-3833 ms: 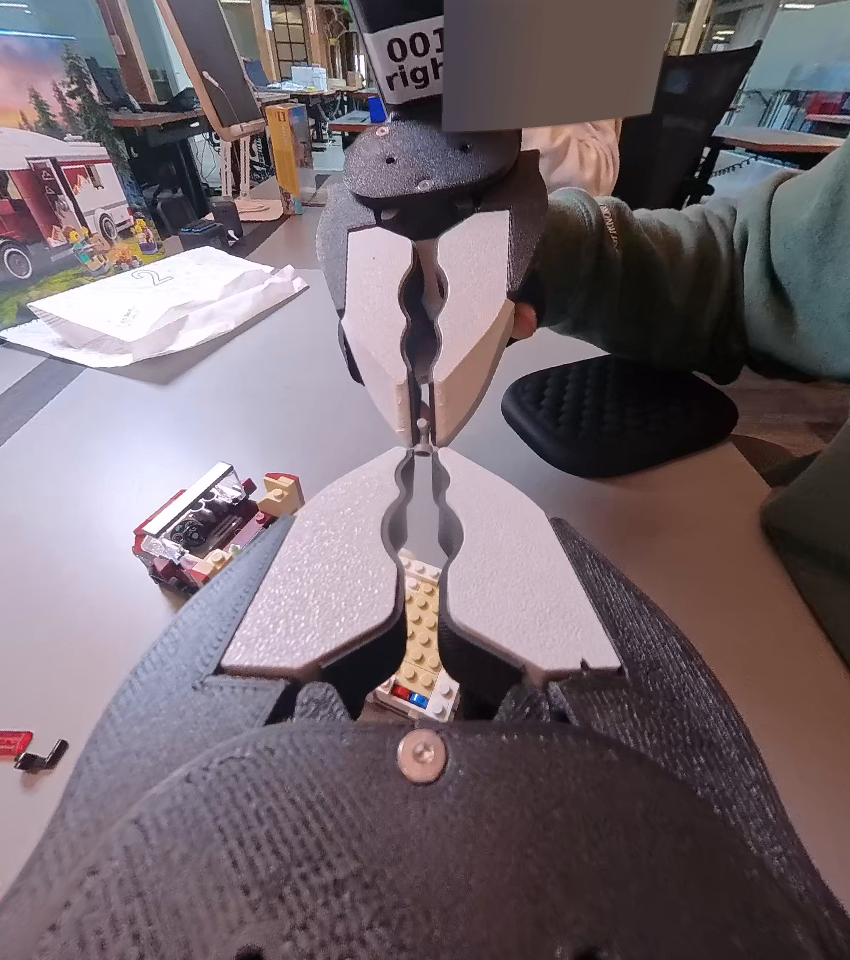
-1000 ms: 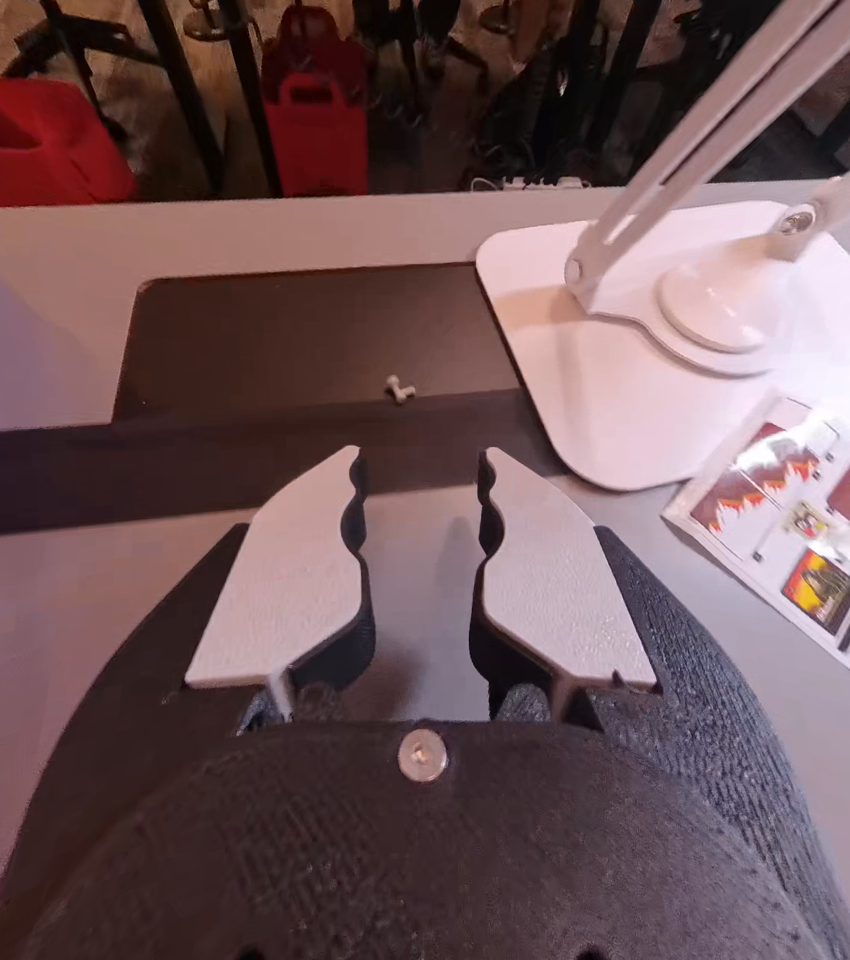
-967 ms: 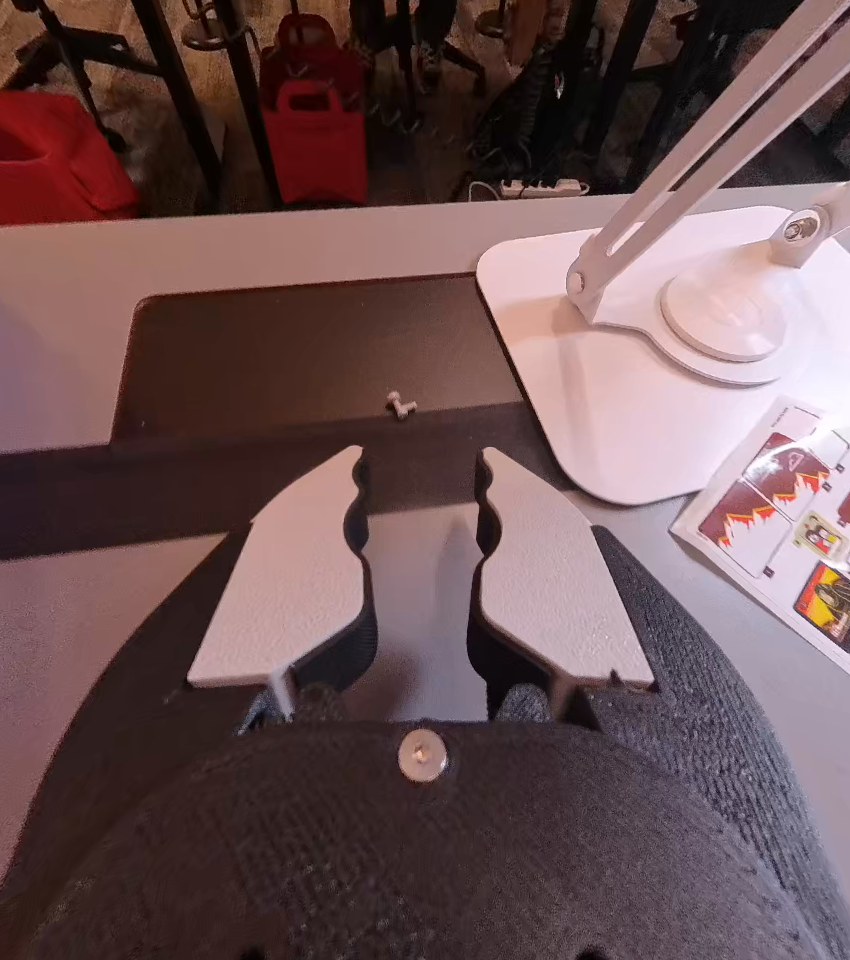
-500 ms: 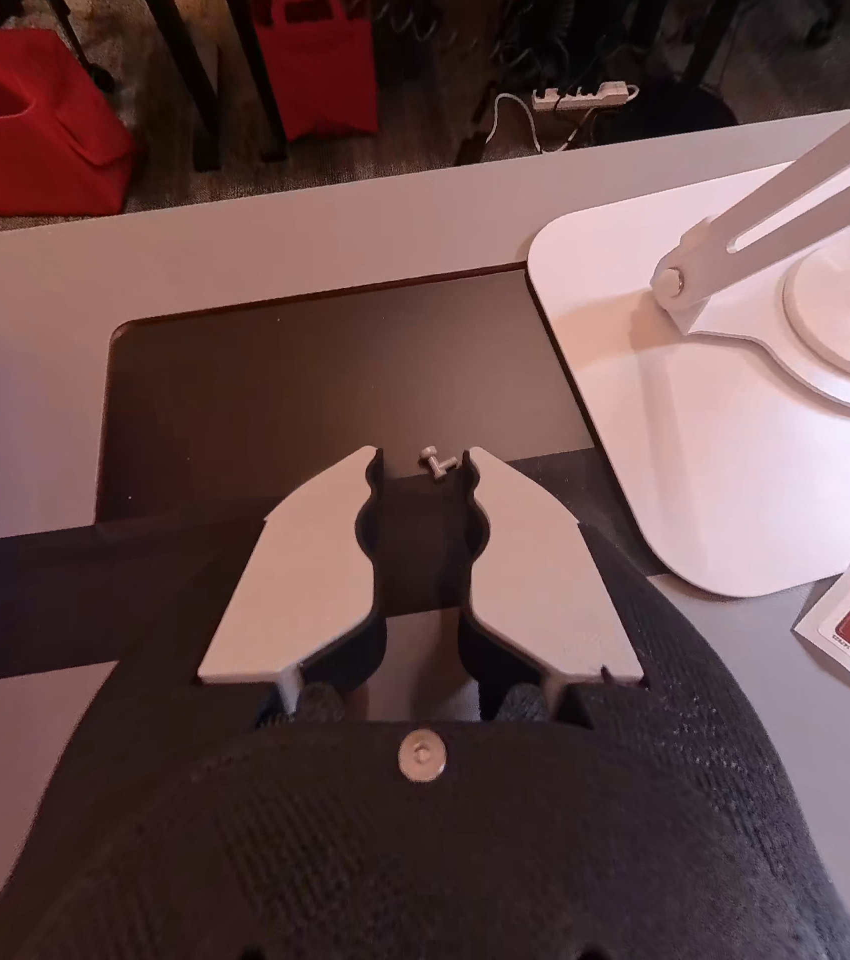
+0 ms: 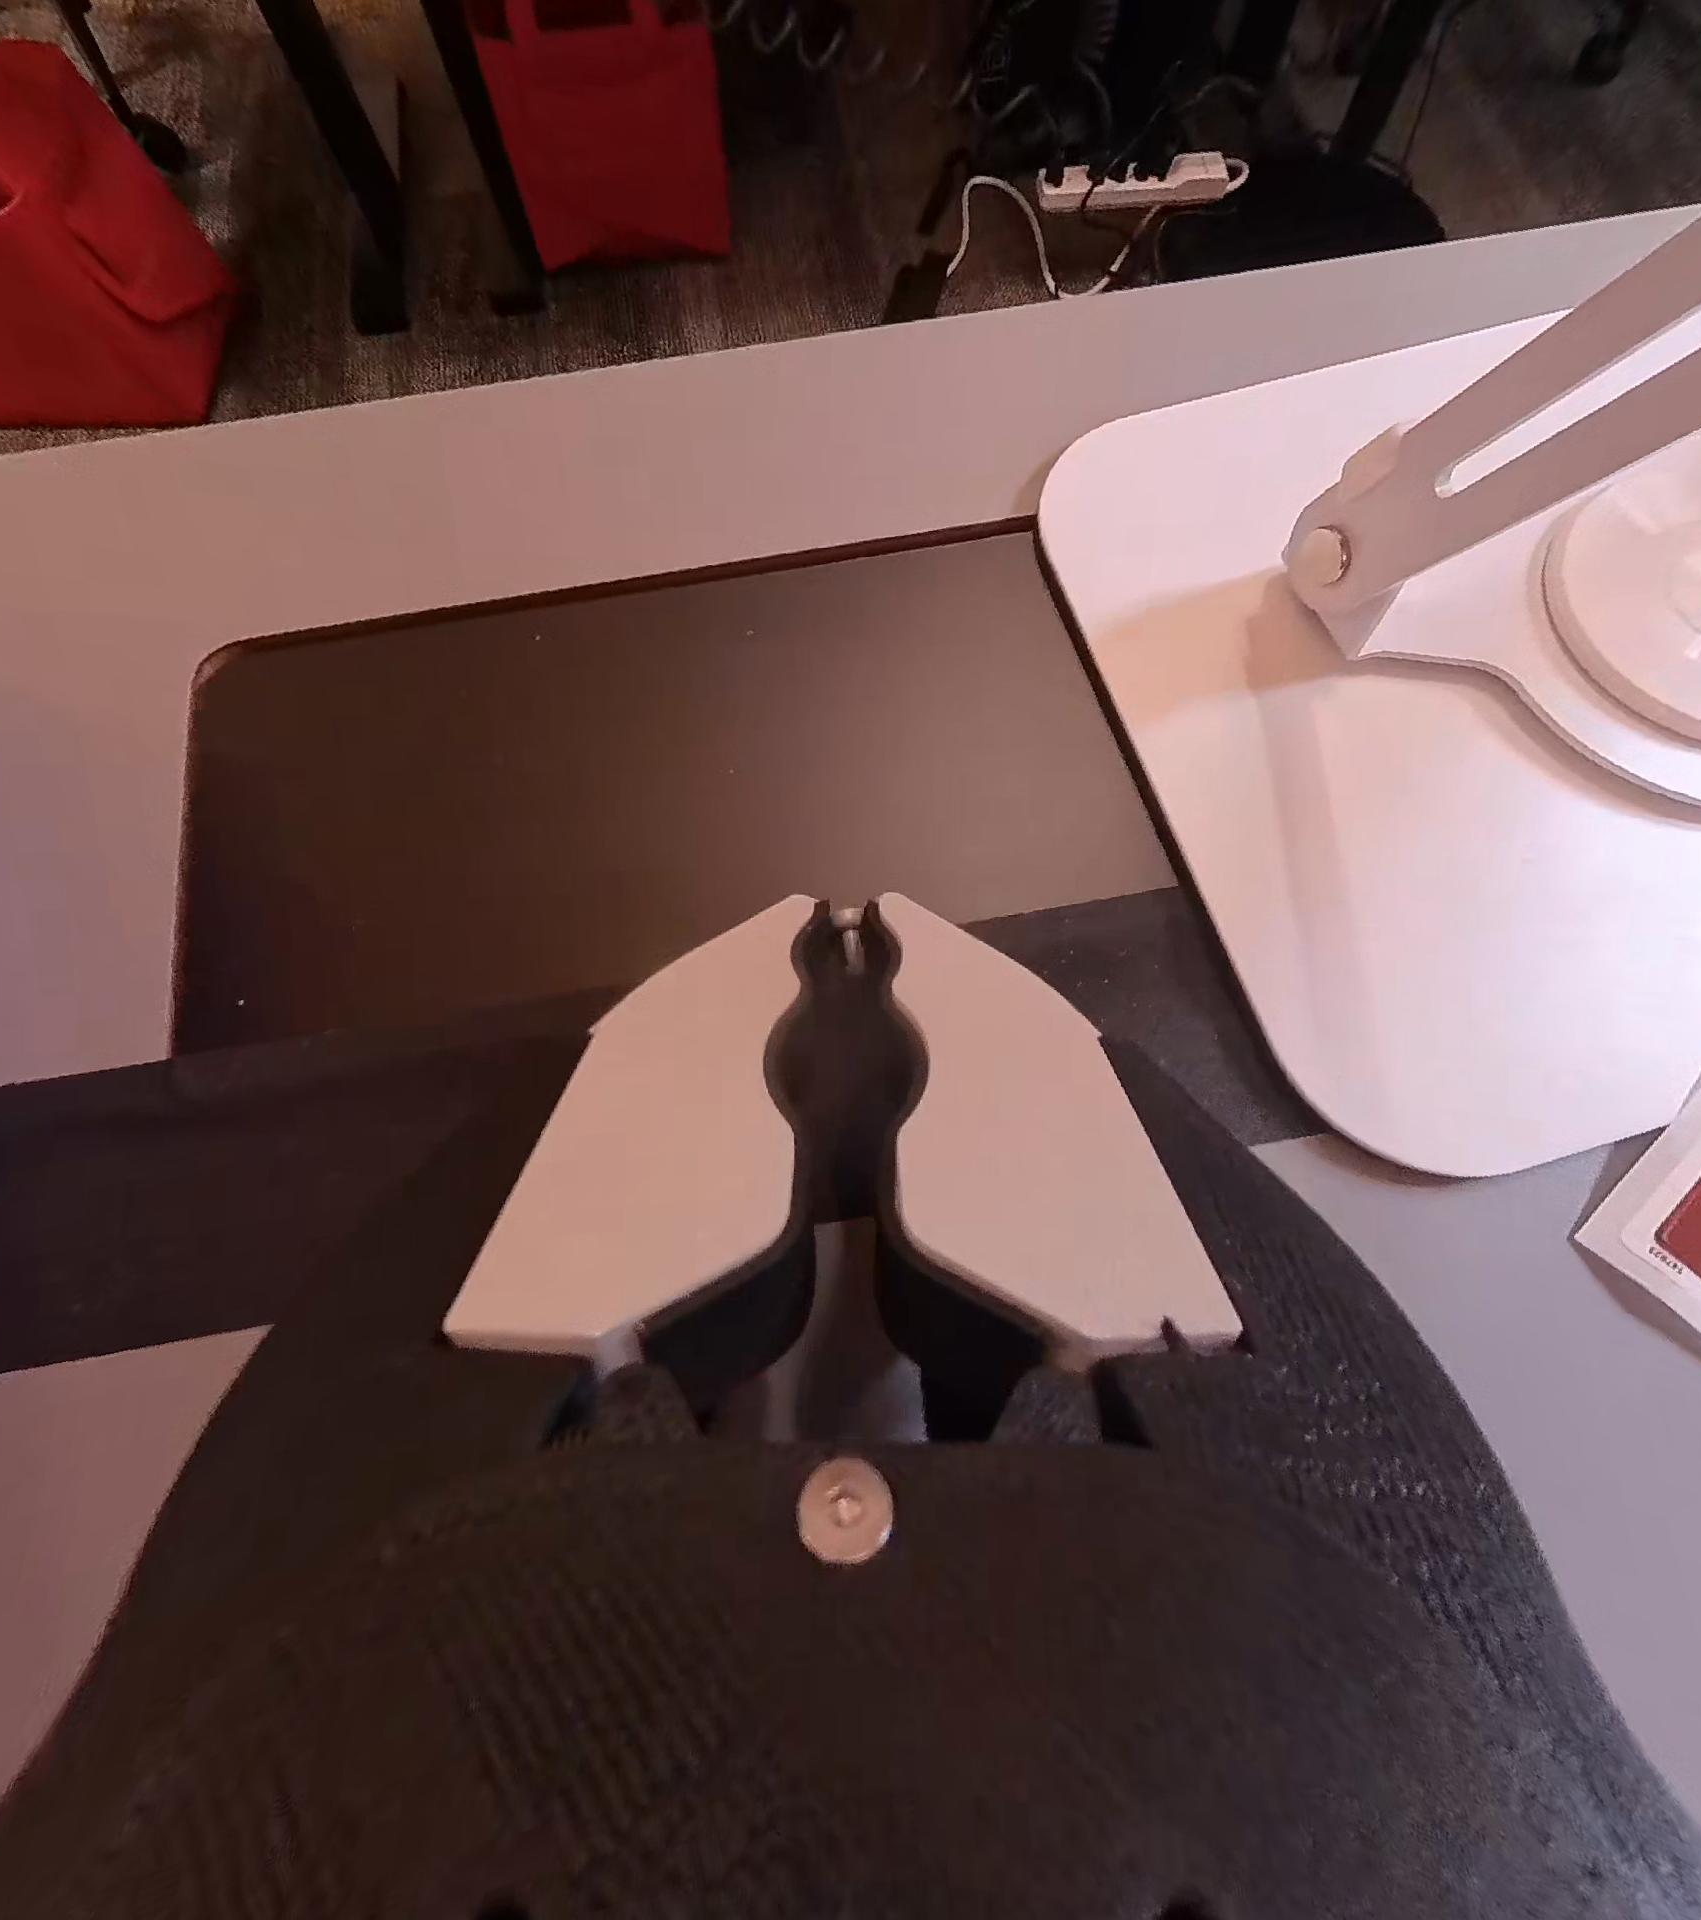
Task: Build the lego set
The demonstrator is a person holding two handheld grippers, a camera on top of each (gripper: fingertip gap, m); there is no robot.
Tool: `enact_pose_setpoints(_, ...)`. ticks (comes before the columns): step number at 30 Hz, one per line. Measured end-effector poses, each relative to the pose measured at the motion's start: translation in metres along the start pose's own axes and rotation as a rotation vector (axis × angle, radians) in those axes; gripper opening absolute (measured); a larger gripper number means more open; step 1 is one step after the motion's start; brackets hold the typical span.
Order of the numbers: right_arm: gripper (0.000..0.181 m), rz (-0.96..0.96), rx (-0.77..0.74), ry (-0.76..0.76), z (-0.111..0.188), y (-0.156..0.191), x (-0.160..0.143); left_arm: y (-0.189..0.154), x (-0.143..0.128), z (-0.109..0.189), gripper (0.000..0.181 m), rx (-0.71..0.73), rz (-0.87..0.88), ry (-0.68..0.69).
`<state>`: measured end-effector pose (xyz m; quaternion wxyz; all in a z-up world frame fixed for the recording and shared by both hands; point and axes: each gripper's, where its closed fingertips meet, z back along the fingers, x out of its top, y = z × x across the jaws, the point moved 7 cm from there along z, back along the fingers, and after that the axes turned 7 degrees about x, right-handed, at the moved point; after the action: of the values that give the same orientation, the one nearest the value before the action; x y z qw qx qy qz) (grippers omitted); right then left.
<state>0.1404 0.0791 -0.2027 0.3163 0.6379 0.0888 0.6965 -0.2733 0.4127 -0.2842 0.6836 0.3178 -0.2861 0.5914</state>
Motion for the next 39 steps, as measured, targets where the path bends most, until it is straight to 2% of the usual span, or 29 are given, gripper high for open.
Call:
enact_pose_setpoints(9, 0.024, 0.0, 0.007, -0.007, 0.002, 0.0, 0.0, 0.013, -0.008, 0.022, 0.006, -0.067, 0.081, -0.054)
enact_pose_setpoints(13, 0.024, 0.006, 0.017, -0.001, 0.001, 0.002, -0.001, 0.005, -0.009, 0.048, 0.006, -0.188, 0.191, -0.127)
enact_pose_setpoints(15, 0.024, 0.013, 0.014, 0.002, 0.0, 0.002, -0.002, -0.008, -0.007, 0.066, 0.006, -0.266, 0.188, -0.186)
enact_pose_setpoints(18, 0.023, 0.059, -0.011, 0.013, -0.004, 0.004, -0.003, -0.04, 0.0, 0.104, 0.006, -0.443, 0.146, -0.285)
enact_pose_setpoints(22, 0.023, 0.193, -0.078, 0.04, -0.014, 0.01, -0.004, -0.099, 0.001, 0.17, 0.006, -0.772, 0.112, -0.349)
enact_pose_setpoints(26, 0.022, 0.357, -0.122, 0.029, -0.027, 0.025, 0.001, -0.16, -0.019, 0.237, 0.006, -1.105, 0.062, -0.362)
enact_pose_setpoints(29, 0.021, 0.444, -0.125, 0.0, -0.036, 0.04, 0.005, -0.193, -0.04, 0.277, 0.006, -1.3, 0.026, -0.365)
enact_pose_setpoints(34, 0.021, 0.513, -0.121, -0.077, -0.051, 0.063, 0.01, -0.221, -0.07, 0.315, 0.006, -1.522, 0.111, -0.362)
enact_pose_setpoints(39, 0.022, 0.491, -0.095, -0.124, -0.07, 0.077, 0.013, -0.231, -0.088, 0.325, 0.006, -1.63, 0.182, -0.391)
